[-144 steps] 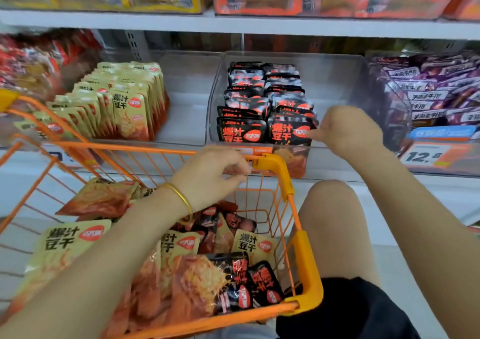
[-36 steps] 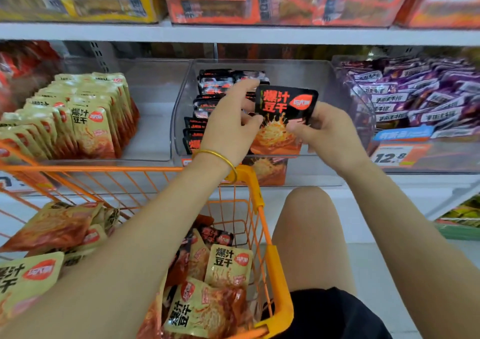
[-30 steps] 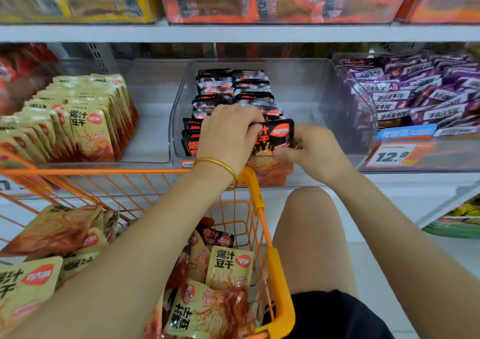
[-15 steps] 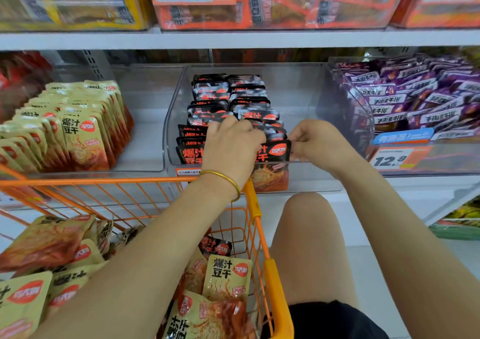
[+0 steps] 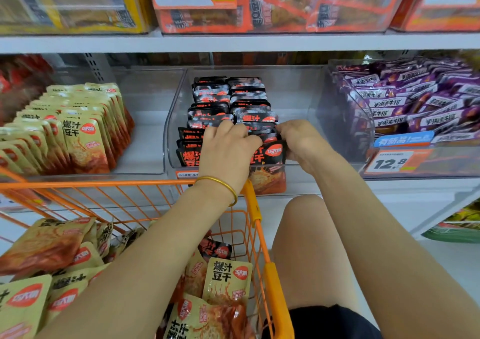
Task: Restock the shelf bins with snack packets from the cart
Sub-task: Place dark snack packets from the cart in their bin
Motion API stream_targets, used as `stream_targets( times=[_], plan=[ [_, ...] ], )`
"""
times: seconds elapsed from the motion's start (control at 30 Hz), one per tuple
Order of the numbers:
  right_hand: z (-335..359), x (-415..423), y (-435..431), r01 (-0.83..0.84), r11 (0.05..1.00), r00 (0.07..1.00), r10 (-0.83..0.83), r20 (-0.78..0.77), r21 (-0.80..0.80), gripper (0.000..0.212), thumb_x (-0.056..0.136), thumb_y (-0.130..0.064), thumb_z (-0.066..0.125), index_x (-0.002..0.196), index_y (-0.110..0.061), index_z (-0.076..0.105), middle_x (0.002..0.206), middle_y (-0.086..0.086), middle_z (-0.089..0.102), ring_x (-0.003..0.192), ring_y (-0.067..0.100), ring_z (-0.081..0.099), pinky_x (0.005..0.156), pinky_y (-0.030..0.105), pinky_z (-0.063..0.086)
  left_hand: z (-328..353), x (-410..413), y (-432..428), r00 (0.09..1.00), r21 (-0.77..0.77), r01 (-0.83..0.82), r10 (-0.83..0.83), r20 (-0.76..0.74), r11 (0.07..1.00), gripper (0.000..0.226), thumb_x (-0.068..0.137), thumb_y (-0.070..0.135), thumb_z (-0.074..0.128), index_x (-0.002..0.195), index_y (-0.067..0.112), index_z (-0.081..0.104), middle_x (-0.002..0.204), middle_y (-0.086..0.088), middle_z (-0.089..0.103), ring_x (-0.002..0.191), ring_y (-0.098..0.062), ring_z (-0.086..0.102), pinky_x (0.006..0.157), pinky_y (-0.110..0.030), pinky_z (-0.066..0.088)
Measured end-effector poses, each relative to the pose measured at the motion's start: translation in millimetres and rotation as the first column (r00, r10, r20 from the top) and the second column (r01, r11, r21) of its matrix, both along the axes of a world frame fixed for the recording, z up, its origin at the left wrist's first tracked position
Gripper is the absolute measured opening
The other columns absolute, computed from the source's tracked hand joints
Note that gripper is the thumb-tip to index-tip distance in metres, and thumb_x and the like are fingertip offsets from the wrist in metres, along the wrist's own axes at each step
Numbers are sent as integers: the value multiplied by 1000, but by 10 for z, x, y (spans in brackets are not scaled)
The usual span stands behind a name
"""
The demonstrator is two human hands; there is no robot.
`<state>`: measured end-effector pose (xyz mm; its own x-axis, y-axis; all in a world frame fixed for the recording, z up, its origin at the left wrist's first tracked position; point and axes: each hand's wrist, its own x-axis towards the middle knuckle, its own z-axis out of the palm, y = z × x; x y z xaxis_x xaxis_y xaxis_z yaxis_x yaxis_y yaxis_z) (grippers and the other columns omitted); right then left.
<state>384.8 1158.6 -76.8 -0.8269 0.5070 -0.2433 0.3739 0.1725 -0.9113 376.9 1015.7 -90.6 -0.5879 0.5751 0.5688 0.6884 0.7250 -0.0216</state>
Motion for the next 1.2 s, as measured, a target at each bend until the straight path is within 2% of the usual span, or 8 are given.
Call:
stream_targets(
  times=[0.2,0.33,0.47,0.7,0.8,0.93,1.03,1.2],
  plan=[
    [7,33,-14,-42,999,996,41,-73,-3,27,94,1,31,93,-5,58,75,9,60,64,19,55,65,30,45,10,43,69,999,-19,-15,16,29,1000,45,61,-5,40,87,11,73,75,-11,59,81,-35,54,71,-41,37],
    [27,64,-15,-61,983,997,67,-29,176,31,90,-1,35,107,15,54,108,35,59,76,29,52,72,40,46,23,57,14,996,34,-47,44,79,998,28,65,-5,66,86,13,73,77,-9,59,80,-35,55,68,-39,41],
    [6,174,-14,-43,910,996,73,-58,413,31,96,-5,37,122,4,52,120,22,58,108,36,54,87,37,43,70,143,-249,990,159,-32,9,141,987,26,69,6,75,93,12,70,88,-9,60,89,-36,54,73,-42,42],
    [-75,381,-279,267,485,950,13,-312,833,45,87,8,40,130,-4,48,130,20,48,114,40,45,89,43,36,119,203,-1058,976,144,-110,80,202,983,15,77,13,68,92,16,69,86,-8,61,87,-36,53,74,-43,42],
    [-91,467,-594,312,445,882,192,-430,839,49,73,13,43,118,0,56,115,23,56,103,42,51,85,41,37,53,224,-1413,949,61,-89,66,308,994,23,76,30,52,87,19,69,82,-6,63,80,-34,57,73,-43,45],
    [-105,644,-1202,-181,476,754,629,-189,861,29,81,6,53,104,-9,63,102,11,60,97,32,56,82,43,45,-14,277,-1726,894,51,-126,91,439,991,13,78,19,61,83,14,71,82,-6,67,82,-31,58,78,-38,42],
    [-194,655,-1565,-708,206,520,800,300,676,18,95,-15,48,105,-12,63,105,5,64,99,23,58,86,38,47,-72,255,-1840,873,76,-171,116,473,982,8,81,8,66,87,10,71,88,-5,66,86,-24,55,81,-29,36],
    [-541,346,-1885,-892,191,403,745,531,409,40,101,-34,38,74,-8,52,75,14,67,67,25,66,64,31,50,-179,263,-1929,834,176,-239,109,541,955,11,83,2,63,89,7,71,83,0,61,83,-17,54,78,-24,40]
  ],
)
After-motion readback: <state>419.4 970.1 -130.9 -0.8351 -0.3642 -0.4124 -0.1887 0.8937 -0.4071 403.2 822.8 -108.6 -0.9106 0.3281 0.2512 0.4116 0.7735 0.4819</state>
